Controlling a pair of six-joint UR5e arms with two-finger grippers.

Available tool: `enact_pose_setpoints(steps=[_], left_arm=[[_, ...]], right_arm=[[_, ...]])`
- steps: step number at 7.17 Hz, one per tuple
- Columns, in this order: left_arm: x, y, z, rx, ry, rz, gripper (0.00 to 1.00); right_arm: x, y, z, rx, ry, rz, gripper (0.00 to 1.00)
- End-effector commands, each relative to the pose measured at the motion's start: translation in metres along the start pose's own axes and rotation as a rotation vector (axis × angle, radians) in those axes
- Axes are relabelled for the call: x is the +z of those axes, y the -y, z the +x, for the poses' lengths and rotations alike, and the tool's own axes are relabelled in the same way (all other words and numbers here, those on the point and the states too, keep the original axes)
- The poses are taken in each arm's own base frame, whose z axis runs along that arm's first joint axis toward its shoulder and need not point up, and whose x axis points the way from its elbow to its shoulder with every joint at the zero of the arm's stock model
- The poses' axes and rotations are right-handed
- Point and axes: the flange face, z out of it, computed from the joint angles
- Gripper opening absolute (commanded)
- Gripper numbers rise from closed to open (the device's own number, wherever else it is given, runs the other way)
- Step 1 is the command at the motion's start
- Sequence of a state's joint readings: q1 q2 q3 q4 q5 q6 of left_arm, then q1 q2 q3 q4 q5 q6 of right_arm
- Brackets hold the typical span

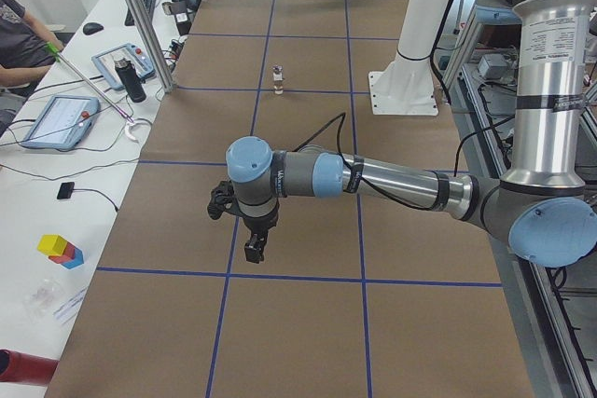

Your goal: Assemble PPR valve and pipe with both arms

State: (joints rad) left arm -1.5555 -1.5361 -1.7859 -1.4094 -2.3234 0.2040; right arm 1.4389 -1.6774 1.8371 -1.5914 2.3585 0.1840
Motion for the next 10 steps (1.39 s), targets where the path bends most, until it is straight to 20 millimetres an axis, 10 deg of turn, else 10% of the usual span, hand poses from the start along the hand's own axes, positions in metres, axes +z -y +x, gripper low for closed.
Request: enact_pose_setpoints(steps=[1,10], left_arm=[[0.004,-0.002,-0.003,-0.008,-0.004,-0.007,1.00],[0.010,-0.015,0.004,-0.069,-0.110,-0.002,1.00]], right_arm=[[0.001,0.002,0.001,0.002,-0.005,0.000,1.00],[0.002,0.004,0.002,0.003,-0.006,-0.001,1.00]])
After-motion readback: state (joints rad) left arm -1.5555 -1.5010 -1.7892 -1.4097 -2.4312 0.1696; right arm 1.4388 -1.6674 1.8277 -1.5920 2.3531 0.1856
